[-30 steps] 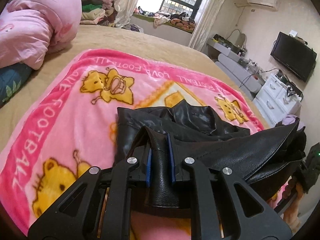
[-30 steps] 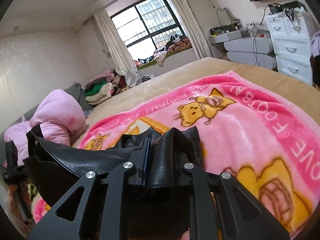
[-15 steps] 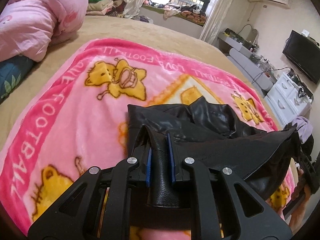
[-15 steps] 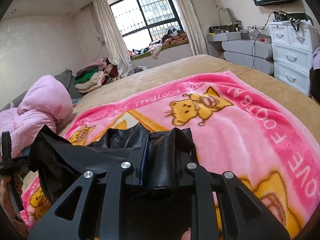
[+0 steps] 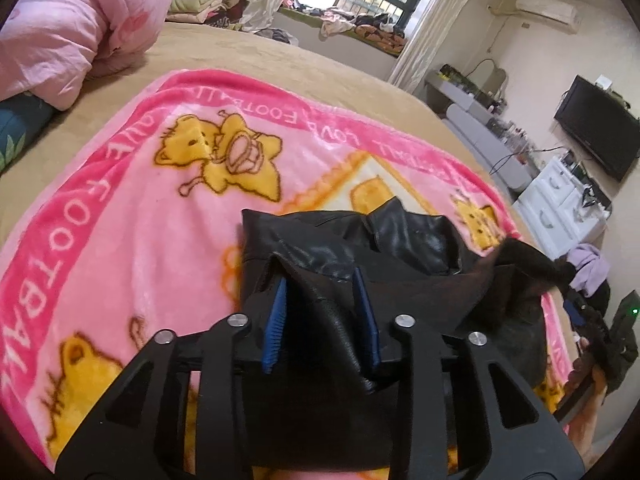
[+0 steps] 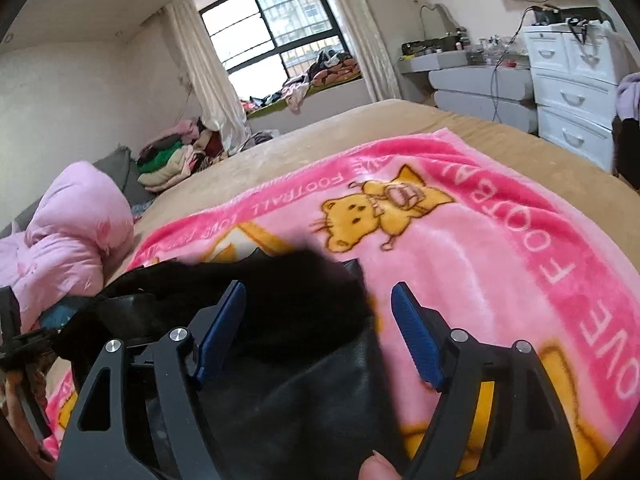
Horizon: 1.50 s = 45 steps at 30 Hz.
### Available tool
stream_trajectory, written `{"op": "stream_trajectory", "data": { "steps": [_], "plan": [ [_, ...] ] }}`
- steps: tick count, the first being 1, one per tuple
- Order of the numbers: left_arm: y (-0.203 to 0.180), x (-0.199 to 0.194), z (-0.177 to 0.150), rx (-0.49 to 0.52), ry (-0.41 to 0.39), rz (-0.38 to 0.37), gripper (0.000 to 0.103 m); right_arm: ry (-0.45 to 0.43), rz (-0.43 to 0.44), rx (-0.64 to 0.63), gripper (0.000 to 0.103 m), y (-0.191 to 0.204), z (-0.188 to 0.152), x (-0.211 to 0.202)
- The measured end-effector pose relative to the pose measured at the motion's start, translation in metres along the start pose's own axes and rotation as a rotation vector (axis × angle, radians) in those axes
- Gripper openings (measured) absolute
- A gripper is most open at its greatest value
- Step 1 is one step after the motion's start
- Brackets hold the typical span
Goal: Fold large clothes
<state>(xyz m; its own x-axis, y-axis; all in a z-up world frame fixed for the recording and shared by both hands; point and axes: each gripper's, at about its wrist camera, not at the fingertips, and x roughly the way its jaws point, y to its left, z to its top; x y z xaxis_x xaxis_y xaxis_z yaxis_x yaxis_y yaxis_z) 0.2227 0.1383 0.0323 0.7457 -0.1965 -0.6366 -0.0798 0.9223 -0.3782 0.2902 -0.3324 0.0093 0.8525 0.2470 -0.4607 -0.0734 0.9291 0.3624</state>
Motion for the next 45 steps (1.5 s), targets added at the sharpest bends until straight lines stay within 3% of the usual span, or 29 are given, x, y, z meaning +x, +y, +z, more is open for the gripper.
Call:
{"op": "stream_trajectory", "data": {
  "steps": [4, 7, 12, 14, 18, 19, 20, 23, 28, 32, 36, 45],
  "plan": [
    [-0.007, -0.012, 0.002, 0.024, -0.072, 0.012, 0.039, 0.011, -0.026, -0.015, 0.074, -0.003, 0.001, 0.002],
    [-0.009, -0.024, 0.007, 0.056, -0.147, 0.051, 0.039, 0.06, -0.056, -0.054, 0.074, 0.002, 0.0, 0.014],
    [-0.009, 0.009, 0.005, 0.13, -0.06, 0.127, 0.05, 0.141, -0.12, -0.139, 0.071, 0.011, -0.001, 0.045],
    [-0.008, 0.032, 0.001, 0.185, -0.005, 0.19, 0.059, 0.185, -0.13, -0.131, 0.067, 0.01, -0.001, 0.065],
    [-0.006, 0.056, -0.004, 0.234, 0.049, 0.221, 0.059, 0.228, -0.135, -0.149, 0.052, 0.01, -0.005, 0.094],
    [-0.008, 0.061, -0.005, 0.258, 0.054, 0.245, 0.043, 0.231, -0.129, -0.15, 0.039, 0.011, -0.005, 0.096],
    [-0.01, 0.064, -0.007, 0.273, 0.065, 0.257, 0.016, 0.237, -0.125, -0.148, 0.031, 0.011, -0.006, 0.099],
    [-0.013, 0.066, -0.006, 0.289, 0.064, 0.281, 0.008, 0.223, -0.131, -0.177, 0.019, 0.014, -0.003, 0.093],
    [-0.021, 0.039, 0.011, 0.277, -0.033, 0.246, 0.006, 0.118, -0.057, -0.132, 0.015, 0.018, 0.022, 0.06],
    [-0.024, 0.03, 0.026, 0.255, -0.097, 0.24, 0.005, 0.038, -0.054, -0.134, 0.014, 0.027, 0.039, 0.05],
    [-0.019, 0.043, 0.035, 0.228, -0.081, 0.242, 0.005, 0.036, -0.06, -0.102, 0.014, 0.025, 0.047, 0.065],
    [-0.007, 0.092, 0.031, 0.262, -0.005, 0.306, 0.008, 0.128, -0.138, -0.086, 0.012, 0.01, 0.031, 0.126]
  ]
}}
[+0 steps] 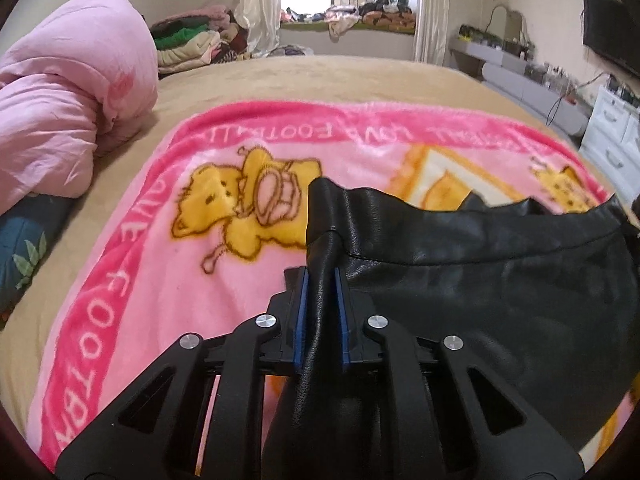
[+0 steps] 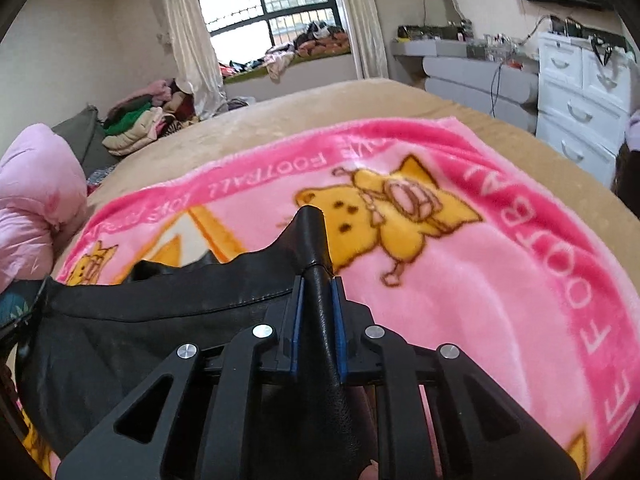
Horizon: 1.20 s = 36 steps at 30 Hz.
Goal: Fold large clothes
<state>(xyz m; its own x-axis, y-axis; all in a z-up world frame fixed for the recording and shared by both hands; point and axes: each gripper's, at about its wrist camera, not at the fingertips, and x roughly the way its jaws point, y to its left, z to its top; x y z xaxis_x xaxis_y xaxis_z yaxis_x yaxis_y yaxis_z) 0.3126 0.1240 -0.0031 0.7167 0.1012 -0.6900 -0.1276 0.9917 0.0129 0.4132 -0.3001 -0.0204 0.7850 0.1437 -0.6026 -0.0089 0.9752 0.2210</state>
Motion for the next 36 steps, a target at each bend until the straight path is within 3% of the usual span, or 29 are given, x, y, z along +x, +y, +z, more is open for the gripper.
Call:
{"op": "stream_trajectory", "data": {
  "steps": [9, 18, 20, 21, 23, 25, 29, 36],
  "plan": [
    [0.001, 0.014, -0.006, 0.005, 0.034, 0.013, 0.012, 0.069, -0.064, -0.009, 0.016, 0.001, -0.013, 0.024],
    [0.001, 0.016, -0.007, 0.023, 0.046, 0.053, 0.026, 0.1, -0.09, -0.019, 0.027, 0.002, -0.015, 0.024],
    [0.001, 0.015, -0.007, 0.023, 0.045, 0.053, 0.029, 0.105, -0.088, -0.018, 0.033, 0.001, -0.015, 0.023],
    [0.001, 0.015, -0.006, 0.023, 0.043, 0.06, 0.031, 0.109, -0.085, -0.022, 0.038, 0.002, -0.015, 0.021],
    [0.003, 0.014, -0.006, 0.025, 0.042, 0.062, 0.041, 0.115, -0.114, -0.035, 0.064, 0.005, -0.016, 0.017],
    [0.005, 0.012, -0.005, 0.016, 0.042, 0.054, 0.05, 0.111, -0.109, -0.027, 0.064, 0.003, -0.017, 0.011],
    [0.007, 0.005, -0.003, 0.011, 0.031, 0.048, 0.077, 0.118, -0.088, 0.004, 0.075, -0.004, -0.022, 0.002],
    [0.007, -0.015, 0.003, -0.002, 0.004, 0.029, 0.093, 0.088, -0.03, 0.106, 0.086, -0.019, -0.023, -0.025]
  ]
}}
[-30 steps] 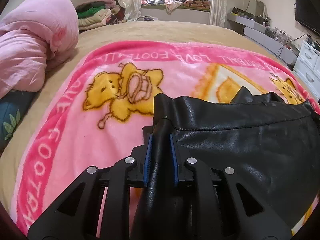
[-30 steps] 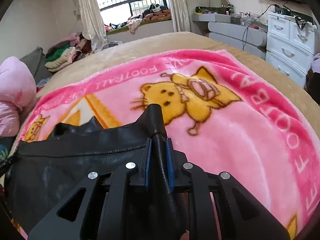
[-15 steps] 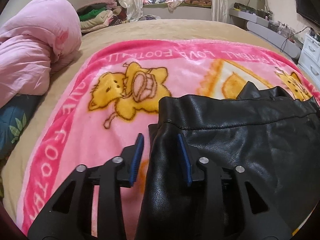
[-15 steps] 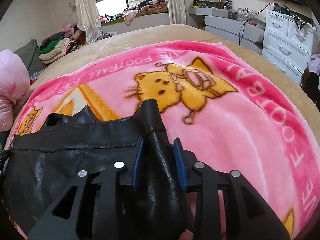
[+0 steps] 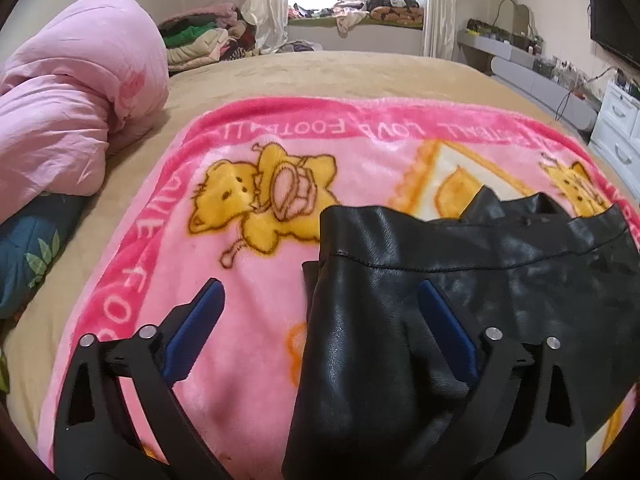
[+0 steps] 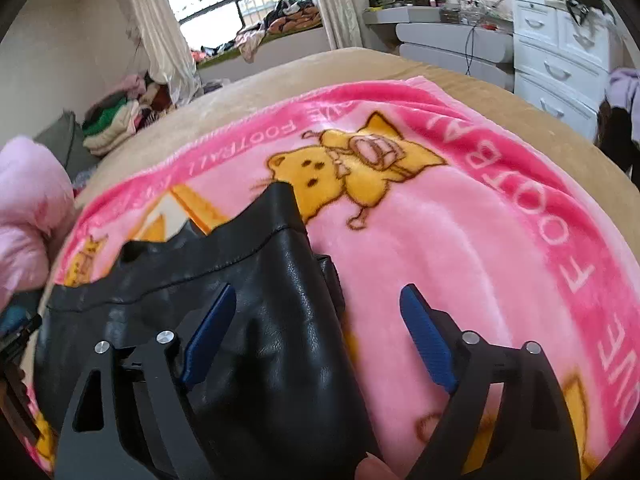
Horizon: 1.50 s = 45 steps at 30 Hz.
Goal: Fold large clothes
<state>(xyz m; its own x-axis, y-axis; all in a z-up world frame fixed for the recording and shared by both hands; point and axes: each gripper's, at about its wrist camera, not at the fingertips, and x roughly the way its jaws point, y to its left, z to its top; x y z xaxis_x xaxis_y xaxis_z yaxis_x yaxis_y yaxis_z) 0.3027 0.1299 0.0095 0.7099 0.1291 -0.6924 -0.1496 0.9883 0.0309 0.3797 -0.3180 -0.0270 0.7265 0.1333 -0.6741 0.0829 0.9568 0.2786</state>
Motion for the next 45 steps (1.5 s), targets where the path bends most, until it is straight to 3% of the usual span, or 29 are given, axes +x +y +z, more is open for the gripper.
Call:
{"op": "stream_trajectory", "data": {
  "steps": [7, 21, 32, 40, 45],
  "plan": [
    [-0.002, -0.02, -0.001, -0.014, -0.015, -0.031, 0.094, -0.038, -0.062, -0.07, 0.091, 0.004, -0.007, -0.028],
    [0.003, -0.06, -0.01, -0.039, -0.055, -0.056, 0.094, -0.081, 0.027, -0.074, 0.092, 0.012, -0.035, -0.073],
    [0.011, -0.073, -0.035, -0.046, -0.029, -0.043, 0.094, -0.05, 0.053, -0.032, 0.092, -0.001, -0.06, -0.082],
    [0.016, -0.081, -0.056, -0.063, -0.008, -0.055, 0.094, -0.034, 0.053, -0.073, 0.091, 0.001, -0.077, -0.087],
    [0.018, -0.066, -0.073, -0.087, 0.055, -0.071, 0.094, 0.031, 0.103, -0.059, 0.066, 0.001, -0.085, -0.076]
  ]
}}
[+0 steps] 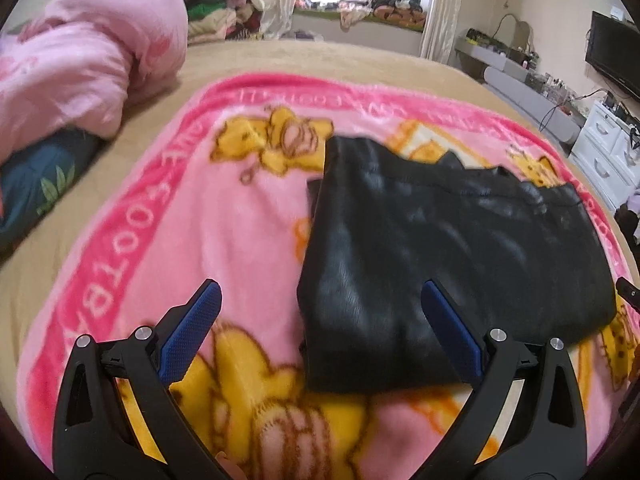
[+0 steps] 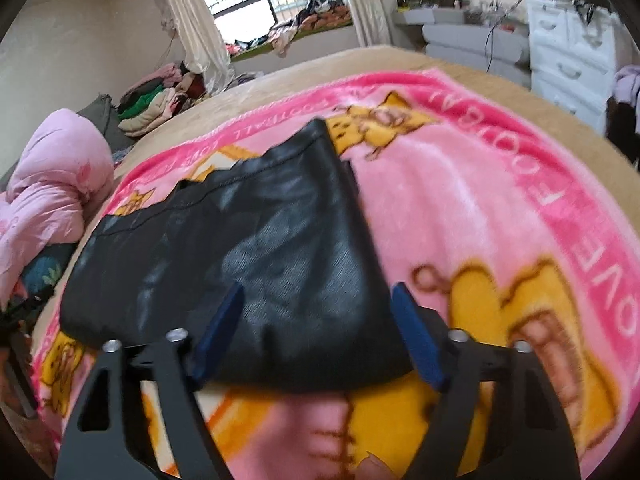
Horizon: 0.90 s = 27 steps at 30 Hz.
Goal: Fold large clothes
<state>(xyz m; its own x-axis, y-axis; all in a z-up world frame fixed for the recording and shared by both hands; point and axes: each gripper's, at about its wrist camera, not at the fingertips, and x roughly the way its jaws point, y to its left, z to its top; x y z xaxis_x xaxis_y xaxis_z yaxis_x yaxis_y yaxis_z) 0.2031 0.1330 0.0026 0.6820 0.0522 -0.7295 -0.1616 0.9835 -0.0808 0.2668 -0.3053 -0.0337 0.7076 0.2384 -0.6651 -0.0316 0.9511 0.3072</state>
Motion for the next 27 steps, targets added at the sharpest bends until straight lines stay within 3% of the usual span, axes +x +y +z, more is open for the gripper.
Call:
{"op": "stream_trajectory", "data": {
  "steps": [3, 5, 10, 12, 14, 17, 18, 20, 23, 27],
  "plan": [
    [0.001, 0.018, -0.008, 0.021, 0.056, 0.057, 0.094, 0.054, -0.057, -0.035, 0.046, 0.002, -0.006, 0.011],
    [0.006, 0.028, -0.011, 0.001, 0.094, 0.042, 0.095, 0.088, -0.109, -0.053, 0.046, 0.002, -0.009, 0.017],
    [0.018, 0.046, -0.02, -0.07, 0.16, -0.03, 0.095, 0.125, -0.054, 0.054, 0.046, -0.015, -0.017, 0.024],
    [0.023, 0.047, -0.019, -0.112, 0.164, -0.072, 0.095, 0.12, -0.032, 0.067, 0.05, -0.018, -0.017, 0.021],
    [0.029, 0.049, -0.018, -0.163, 0.18, -0.145, 0.095, 0.138, 0.004, 0.08, 0.074, -0.021, -0.016, 0.021],
    [0.028, 0.056, -0.02, -0.206, 0.208, -0.213, 0.093, 0.162, 0.043, 0.108, 0.072, -0.026, -0.019, 0.026],
    [0.025, 0.056, -0.019, -0.204, 0.206, -0.218, 0.09, 0.16, 0.054, 0.113, 0.071, -0.027, -0.018, 0.025],
    [0.016, 0.053, -0.019, -0.213, 0.209, -0.274, 0.06, 0.153, 0.077, 0.127, 0.056, -0.028, -0.017, 0.023],
    [0.003, 0.047, -0.019, -0.156, 0.194, -0.227, 0.05, 0.141, 0.111, 0.144, 0.039, -0.031, -0.017, 0.018],
    [0.0, 0.037, -0.016, -0.137, 0.183, -0.236, 0.036, 0.118, 0.123, 0.134, 0.029, -0.03, -0.016, 0.009]
  ]
}}
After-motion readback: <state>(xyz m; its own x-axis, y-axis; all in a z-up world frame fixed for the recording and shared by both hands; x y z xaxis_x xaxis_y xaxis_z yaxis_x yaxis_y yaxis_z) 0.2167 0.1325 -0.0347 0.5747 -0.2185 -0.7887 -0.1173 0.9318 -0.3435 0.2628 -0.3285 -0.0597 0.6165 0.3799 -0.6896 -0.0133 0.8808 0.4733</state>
